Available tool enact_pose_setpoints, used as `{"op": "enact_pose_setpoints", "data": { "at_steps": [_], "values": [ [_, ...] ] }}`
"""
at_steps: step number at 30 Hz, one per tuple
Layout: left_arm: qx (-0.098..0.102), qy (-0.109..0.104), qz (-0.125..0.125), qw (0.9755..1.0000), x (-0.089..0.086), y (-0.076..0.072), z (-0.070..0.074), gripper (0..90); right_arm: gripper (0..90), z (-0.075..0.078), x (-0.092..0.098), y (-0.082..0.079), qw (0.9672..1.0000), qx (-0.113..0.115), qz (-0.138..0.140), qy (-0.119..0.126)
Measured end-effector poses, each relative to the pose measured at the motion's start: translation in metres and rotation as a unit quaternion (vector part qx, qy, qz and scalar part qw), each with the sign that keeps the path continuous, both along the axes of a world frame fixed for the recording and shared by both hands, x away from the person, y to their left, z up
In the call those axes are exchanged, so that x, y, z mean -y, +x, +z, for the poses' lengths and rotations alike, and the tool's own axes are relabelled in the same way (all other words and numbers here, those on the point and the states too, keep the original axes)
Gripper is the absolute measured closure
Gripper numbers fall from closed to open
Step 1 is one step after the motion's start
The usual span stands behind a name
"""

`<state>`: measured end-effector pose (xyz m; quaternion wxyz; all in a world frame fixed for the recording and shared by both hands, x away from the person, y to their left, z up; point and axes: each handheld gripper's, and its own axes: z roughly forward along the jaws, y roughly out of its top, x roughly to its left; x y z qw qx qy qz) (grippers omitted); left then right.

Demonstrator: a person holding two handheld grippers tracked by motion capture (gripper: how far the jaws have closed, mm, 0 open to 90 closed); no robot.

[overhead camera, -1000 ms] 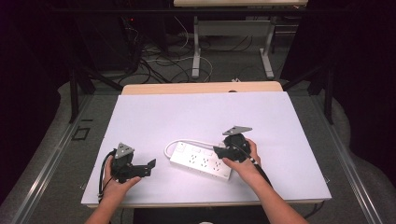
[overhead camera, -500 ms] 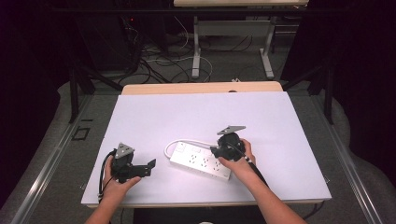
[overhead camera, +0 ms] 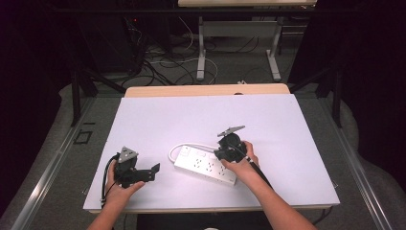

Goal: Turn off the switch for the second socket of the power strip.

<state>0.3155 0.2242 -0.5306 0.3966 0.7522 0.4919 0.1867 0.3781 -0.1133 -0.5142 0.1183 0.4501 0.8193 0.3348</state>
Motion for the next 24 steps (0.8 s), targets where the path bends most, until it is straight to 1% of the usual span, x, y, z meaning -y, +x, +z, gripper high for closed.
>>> {"op": "enact_pose_setpoints", "data": {
  "at_steps": [1,4,5,6,7,8,9,10,11,14,15,16,17,18,19,20,22,23,24],
  "values": [
    [-0.001,0.0,-0.001,1.0,-0.0002,0.0,0.0002,1.8,74.7,0.0023,-0.0002,0.0006,0.9997,-0.015,0.004,-0.018],
    [0.0,0.0,0.0,1.0,0.0,0.0,-0.0001,1.8,76.3,0.0008,-0.0039,0.0026,0.9995,-0.024,0.006,-0.02],
    [-0.001,0.0,-0.001,1.0,0.0001,0.0001,-0.0001,1.8,76.6,0.0001,-0.0053,0.0031,0.9995,-0.025,0.004,-0.019],
    [-0.001,0.0,0.0,1.0,0.0001,0.0001,-0.0002,1.8,77.2,0.0003,-0.0057,0.0036,0.9993,-0.027,0.007,-0.023],
    [0.0,0.0,0.0,1.0,0.0002,0.0001,-0.0003,1.8,77.7,-0.0009,-0.0067,0.0042,0.9995,-0.025,0.006,-0.019],
    [-0.001,0.001,0.0,1.0,0.0001,0.0001,-0.0001,1.8,78.0,-0.0005,-0.0074,0.0044,0.9992,-0.032,0.005,-0.024],
    [0.0,0.001,0.0,1.0,0.0001,0.0,-0.0002,1.9,78.4,0.0,-0.0074,0.0048,0.999,-0.035,0.009,-0.028],
    [0.0,0.001,0.0,1.0,0.0,0.0,-0.0001,2.1,78.6,-0.0013,-0.0082,0.0053,0.9992,-0.031,0.008,-0.022],
    [0.0,0.001,0.0,1.0,0.0001,0.0001,-0.0002,2.0,78.9,-0.0009,-0.0082,0.0055,0.999,-0.034,0.006,-0.029],
    [0.0,0.001,0.001,1.0,0.0001,0.0001,-0.0002,2.1,79.7,-0.0016,-0.0087,0.0064,0.9988,-0.038,0.002,-0.03],
    [0.0,0.001,0.0,1.0,0.0001,0.0001,-0.0002,2.0,79.8,-0.003,-0.0089,0.0069,0.9991,-0.033,0.001,-0.026],
    [0.0,0.001,0.0,1.0,0.0002,0.0002,-0.0003,2.1,80.4,-0.0033,-0.0085,0.0071,0.9991,-0.037,0.005,-0.02],
    [0.0,0.001,0.0,1.0,0.0003,0.0002,-0.0004,2.1,80.5,-0.0014,-0.0077,0.0072,0.9982,-0.048,0.009,-0.035],
    [0.0,0.001,0.001,1.0,0.0004,0.0003,-0.0004,2.1,80.8,-0.0027,-0.0081,0.0074,0.9985,-0.044,0.007,-0.031],
    [-0.005,0.002,-0.002,1.0,-0.0002,0.0003,0.0002,2.1,81.2,-0.0029,-0.0082,0.0076,0.9985,-0.046,0.007,-0.03],
    [-0.004,0.002,-0.002,1.0,-0.0001,0.0004,0.0,2.1,81.5,-0.0032,-0.0079,0.0079,0.9985,-0.047,0.01,-0.029],
    [-0.004,0.003,-0.002,1.0,-0.0001,0.0006,-0.0001,2.1,81.5,-0.0029,-0.0084,0.0075,0.9983,-0.051,0.006,-0.029],
    [-0.004,0.003,-0.002,1.0,-0.0001,0.0006,-0.0001,2.1,81.5,-0.0043,-0.0083,0.0079,0.9987,-0.046,0.008,-0.02],
    [-0.004,0.003,-0.002,1.0,-0.0001,0.0006,-0.0001,2.1,81.6,-0.0036,-0.0082,0.0078,0.9984,-0.05,0.008,-0.025]
  ]
}}
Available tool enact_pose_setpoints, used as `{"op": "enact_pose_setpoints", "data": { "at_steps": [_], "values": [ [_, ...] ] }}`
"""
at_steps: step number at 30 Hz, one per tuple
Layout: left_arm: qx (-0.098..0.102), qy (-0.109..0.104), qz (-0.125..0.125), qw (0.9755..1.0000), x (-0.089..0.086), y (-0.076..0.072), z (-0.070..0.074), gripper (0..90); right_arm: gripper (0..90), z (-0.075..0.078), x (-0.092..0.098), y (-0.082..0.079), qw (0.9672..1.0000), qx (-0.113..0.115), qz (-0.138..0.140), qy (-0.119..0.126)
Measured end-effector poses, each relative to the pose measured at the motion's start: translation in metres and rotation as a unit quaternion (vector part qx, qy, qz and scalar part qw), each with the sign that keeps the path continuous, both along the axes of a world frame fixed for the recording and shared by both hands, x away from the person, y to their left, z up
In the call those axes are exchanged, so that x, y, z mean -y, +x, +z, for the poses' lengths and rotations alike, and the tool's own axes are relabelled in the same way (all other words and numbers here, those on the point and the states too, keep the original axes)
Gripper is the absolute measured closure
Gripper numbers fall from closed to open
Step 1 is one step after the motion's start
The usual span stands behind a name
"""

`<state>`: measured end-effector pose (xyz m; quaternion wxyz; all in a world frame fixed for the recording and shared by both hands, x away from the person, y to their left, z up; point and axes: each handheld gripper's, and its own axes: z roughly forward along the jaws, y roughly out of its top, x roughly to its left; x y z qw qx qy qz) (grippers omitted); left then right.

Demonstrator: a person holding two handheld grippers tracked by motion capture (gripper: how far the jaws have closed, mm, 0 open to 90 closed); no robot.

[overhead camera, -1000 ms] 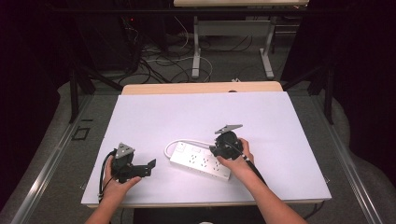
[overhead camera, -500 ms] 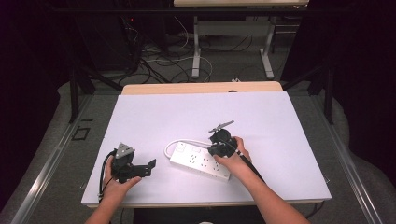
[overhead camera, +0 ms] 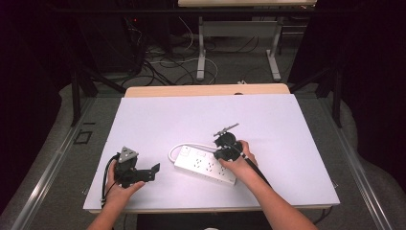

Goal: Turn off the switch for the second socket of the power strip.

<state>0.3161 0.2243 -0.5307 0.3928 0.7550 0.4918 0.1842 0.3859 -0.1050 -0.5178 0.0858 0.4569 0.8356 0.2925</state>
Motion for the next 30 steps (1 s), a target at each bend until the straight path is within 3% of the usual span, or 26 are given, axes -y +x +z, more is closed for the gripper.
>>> {"op": "enact_pose_setpoints", "data": {
  "at_steps": [11,13,14,15,19,25,26,27,30],
  "values": [
    [0.004,-0.001,0.003,1.0,0.0005,-0.0003,-0.0003,2.1,83.7,-0.0009,-0.0007,0.0002,1.0,-0.002,0.0,0.006],
    [0.004,0.0,0.003,1.0,0.0005,-0.0003,-0.0003,2.1,84.0,0.0015,0.0001,0.0,0.9999,-0.015,0.003,-0.006],
    [0.005,-0.001,0.003,1.0,0.0005,-0.0003,-0.0004,2.1,84.7,-0.0009,-0.0007,0.0001,1.0,-0.002,0.0,0.006],
    [0.004,0.0,0.003,1.0,0.0005,-0.0003,-0.0003,2.1,84.8,0.0019,0.0004,-0.0001,0.9998,-0.016,0.005,-0.008],
    [0.004,0.0,0.003,1.0,0.0005,-0.0004,-0.0003,2.1,86.3,-0.0002,0.0002,-0.0001,1.0,-0.004,-0.001,0.002],
    [0.004,-0.001,0.003,1.0,0.0006,-0.0004,-0.0004,2.1,90.0,-0.0008,0.0003,-0.0005,0.9999,-0.006,-0.008,0.003],
    [0.005,-0.001,0.003,1.0,0.0006,-0.0004,-0.0004,2.1,90.0,-0.0018,0.0013,-0.0001,1.0,-0.008,0.001,-0.003],
    [0.005,-0.001,0.003,1.0,0.0006,-0.0004,-0.0004,2.1,90.0,-0.0012,0.001,-0.0006,0.9998,-0.015,-0.007,-0.007],
    [0.005,0.0,0.003,1.0,0.0009,-0.0002,-0.0006,2.1,90.0,-0.0036,0.0051,-0.0006,1.0,-0.005,-0.002,0.008]
  ]
}}
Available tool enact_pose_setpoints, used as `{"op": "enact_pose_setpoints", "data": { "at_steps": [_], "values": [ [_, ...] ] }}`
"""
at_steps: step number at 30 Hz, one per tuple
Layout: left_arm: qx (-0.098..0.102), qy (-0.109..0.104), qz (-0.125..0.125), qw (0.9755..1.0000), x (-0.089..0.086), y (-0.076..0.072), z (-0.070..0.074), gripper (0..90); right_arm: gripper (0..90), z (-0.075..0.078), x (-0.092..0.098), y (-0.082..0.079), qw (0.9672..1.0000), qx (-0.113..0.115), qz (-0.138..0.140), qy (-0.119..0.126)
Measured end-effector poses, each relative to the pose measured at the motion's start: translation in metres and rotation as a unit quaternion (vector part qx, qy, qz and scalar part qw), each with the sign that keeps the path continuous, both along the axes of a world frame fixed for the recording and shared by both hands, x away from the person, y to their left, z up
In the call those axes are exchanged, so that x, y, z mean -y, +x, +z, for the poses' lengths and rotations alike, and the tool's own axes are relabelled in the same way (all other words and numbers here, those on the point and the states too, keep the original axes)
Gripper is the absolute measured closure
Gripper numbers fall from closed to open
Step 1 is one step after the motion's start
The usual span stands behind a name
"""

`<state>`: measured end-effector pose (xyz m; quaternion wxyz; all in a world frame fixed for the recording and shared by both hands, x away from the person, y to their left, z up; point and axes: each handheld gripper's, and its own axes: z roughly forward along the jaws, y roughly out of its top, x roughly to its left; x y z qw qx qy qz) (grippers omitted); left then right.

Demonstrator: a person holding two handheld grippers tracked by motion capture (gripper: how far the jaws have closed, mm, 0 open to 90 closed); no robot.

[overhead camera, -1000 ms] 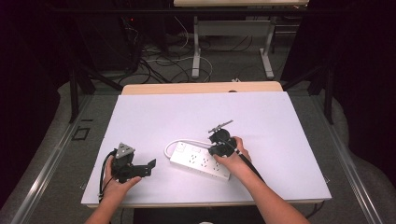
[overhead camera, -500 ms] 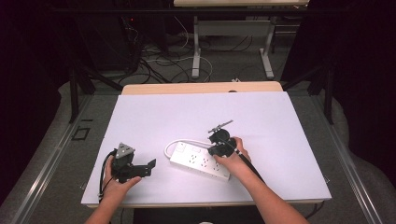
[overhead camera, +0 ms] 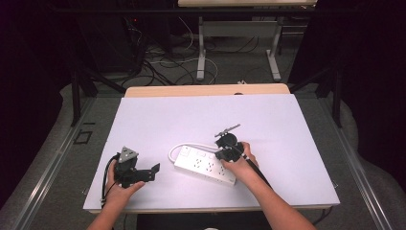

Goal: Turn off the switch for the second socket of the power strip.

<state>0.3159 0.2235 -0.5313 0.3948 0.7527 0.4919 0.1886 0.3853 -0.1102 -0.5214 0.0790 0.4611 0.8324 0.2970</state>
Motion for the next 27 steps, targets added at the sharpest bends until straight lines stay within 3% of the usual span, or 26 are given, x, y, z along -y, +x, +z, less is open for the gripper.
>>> {"op": "enact_pose_setpoints", "data": {
  "at_steps": [2,8,18,22,25,27],
  "values": [
    [-0.001,0.002,-0.001,1.0,0.0003,0.0,0.0002,2.1,90.0,-0.0011,0.0005,0.0001,1.0,0.002,-0.003,0.009],
    [-0.001,0.006,-0.003,1.0,-0.0001,0.0004,0.0001,2.1,90.0,0.0,0.0012,-0.0002,1.0,-0.002,0.001,-0.002],
    [-0.001,0.002,-0.001,1.0,0.0002,0.0001,0.0002,2.1,90.0,-0.0007,0.0011,-0.0011,1.0,0.003,-0.001,0.003],
    [-0.001,0.002,-0.001,1.0,0.0001,0.0001,0.0001,2.1,89.9,0.0015,0.0006,-0.0025,0.9999,-0.013,-0.008,-0.004],
    [-0.001,0.005,-0.002,1.0,-0.0001,0.0004,0.0001,2.2,89.2,-0.0012,0.0015,-0.0015,1.0,0.008,0.001,0.002],
    [0.0,0.005,-0.002,1.0,-0.0002,0.0004,0.0001,2.2,88.7,-0.0011,0.0009,-0.0018,1.0,0.009,-0.003,0.003]
  ]
}}
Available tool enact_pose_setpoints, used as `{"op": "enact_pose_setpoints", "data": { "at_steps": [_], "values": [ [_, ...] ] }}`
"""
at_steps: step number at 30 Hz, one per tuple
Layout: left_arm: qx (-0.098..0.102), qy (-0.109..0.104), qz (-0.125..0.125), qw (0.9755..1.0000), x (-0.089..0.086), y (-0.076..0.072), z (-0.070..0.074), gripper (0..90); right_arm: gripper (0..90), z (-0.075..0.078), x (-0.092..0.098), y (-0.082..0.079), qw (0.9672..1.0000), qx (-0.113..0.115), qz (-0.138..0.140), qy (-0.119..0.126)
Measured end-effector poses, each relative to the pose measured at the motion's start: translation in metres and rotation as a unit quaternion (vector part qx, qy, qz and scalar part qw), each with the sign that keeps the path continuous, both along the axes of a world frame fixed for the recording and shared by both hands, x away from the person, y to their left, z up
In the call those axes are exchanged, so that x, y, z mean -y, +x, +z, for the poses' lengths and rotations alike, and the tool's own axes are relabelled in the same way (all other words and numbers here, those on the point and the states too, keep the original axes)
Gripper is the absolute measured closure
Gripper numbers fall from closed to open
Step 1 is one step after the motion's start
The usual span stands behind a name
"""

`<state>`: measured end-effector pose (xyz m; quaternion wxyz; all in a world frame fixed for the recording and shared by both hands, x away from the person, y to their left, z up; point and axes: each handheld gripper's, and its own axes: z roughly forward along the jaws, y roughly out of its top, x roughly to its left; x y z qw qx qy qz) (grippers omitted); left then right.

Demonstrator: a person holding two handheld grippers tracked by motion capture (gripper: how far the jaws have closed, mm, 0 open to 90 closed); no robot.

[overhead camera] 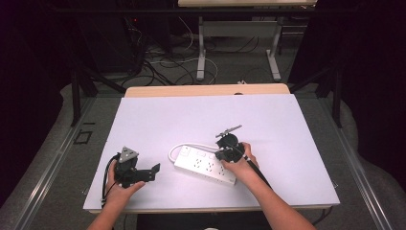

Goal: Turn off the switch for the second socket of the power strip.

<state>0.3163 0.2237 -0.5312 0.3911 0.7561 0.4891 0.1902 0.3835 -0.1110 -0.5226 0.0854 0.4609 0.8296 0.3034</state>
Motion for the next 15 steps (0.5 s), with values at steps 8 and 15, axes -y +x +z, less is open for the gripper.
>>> {"op": "enact_pose_setpoints", "data": {
  "at_steps": [8,15],
  "values": [
    [-0.002,-0.004,0.002,1.0,0.0004,-0.0001,-0.0003,2.2,86.7,0.0005,0.0006,0.0003,1.0,-0.002,0.0,0.001],
    [0.0,0.0,0.0,1.0,-0.0002,0.0004,0.0001,2.2,84.2,0.0004,-0.0001,0.0,1.0,0.0,-0.001,-0.001]
  ]
}}
